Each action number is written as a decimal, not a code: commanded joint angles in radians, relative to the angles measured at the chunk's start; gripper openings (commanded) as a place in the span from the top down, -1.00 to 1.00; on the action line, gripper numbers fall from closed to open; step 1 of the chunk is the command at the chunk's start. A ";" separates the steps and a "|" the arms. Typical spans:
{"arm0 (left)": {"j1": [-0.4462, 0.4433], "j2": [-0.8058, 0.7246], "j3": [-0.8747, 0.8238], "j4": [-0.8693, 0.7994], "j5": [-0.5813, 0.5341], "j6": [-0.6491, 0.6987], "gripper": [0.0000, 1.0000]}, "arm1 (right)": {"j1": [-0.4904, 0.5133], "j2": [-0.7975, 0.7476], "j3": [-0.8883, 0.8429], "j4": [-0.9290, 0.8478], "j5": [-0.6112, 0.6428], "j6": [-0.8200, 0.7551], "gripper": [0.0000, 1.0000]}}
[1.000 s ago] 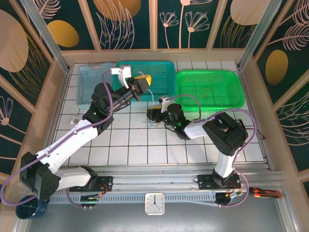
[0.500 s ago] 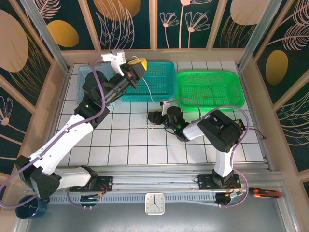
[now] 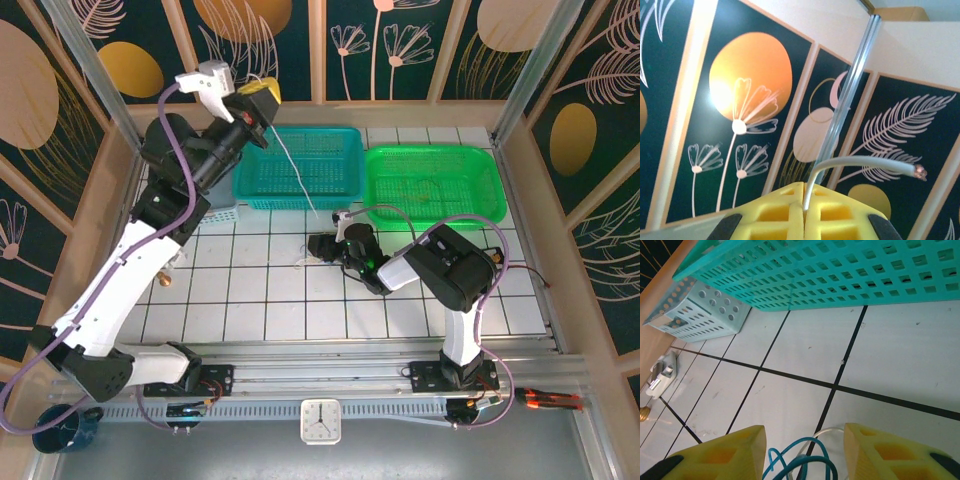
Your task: Untangle the cables
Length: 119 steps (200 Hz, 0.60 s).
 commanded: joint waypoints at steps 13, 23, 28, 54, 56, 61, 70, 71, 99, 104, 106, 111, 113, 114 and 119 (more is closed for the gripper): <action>0.025 0.033 0.119 -0.023 0.009 0.014 1.00 | 0.007 0.030 -0.022 0.019 0.036 0.024 0.12; 0.030 0.044 0.152 -0.036 0.008 0.020 1.00 | 0.008 0.031 -0.024 0.019 0.037 0.025 0.12; 0.033 0.051 0.172 -0.044 0.007 0.024 1.00 | 0.008 0.032 -0.026 0.019 0.038 0.027 0.12; 0.044 0.089 0.275 -0.085 0.003 0.043 1.00 | 0.007 0.038 -0.029 0.019 0.039 0.033 0.12; 0.044 0.093 0.284 -0.087 0.003 0.045 1.00 | 0.008 0.039 -0.029 0.020 0.040 0.033 0.12; 0.046 0.101 0.308 -0.096 0.003 0.047 1.00 | 0.008 0.041 -0.030 0.021 0.041 0.035 0.12; 0.049 0.119 0.355 -0.116 0.001 0.054 1.00 | 0.008 0.042 -0.033 0.022 0.041 0.038 0.12; 0.049 0.121 0.360 -0.119 0.001 0.055 1.00 | 0.008 0.043 -0.033 0.022 0.042 0.039 0.12; 0.052 0.186 0.521 -0.184 0.002 0.074 1.00 | 0.007 0.045 -0.037 0.025 0.043 0.045 0.12; 0.052 0.198 0.551 -0.197 0.002 0.077 1.00 | 0.008 0.045 -0.038 0.027 0.044 0.044 0.12; 0.052 0.202 0.563 -0.203 0.002 0.079 1.00 | 0.008 0.046 -0.039 0.027 0.043 0.044 0.12; 0.052 0.216 0.591 -0.216 -0.001 0.084 1.00 | 0.008 0.047 -0.039 0.027 0.044 0.045 0.12; 0.052 0.220 0.604 -0.223 -0.001 0.086 1.00 | 0.007 0.047 -0.040 0.027 0.044 0.045 0.12; 0.052 0.222 0.609 -0.225 -0.001 0.087 1.00 | 0.008 0.046 -0.040 0.027 0.044 0.045 0.12; 0.051 0.235 0.638 -0.239 -0.003 0.091 1.00 | 0.008 0.048 -0.040 0.027 0.044 0.047 0.12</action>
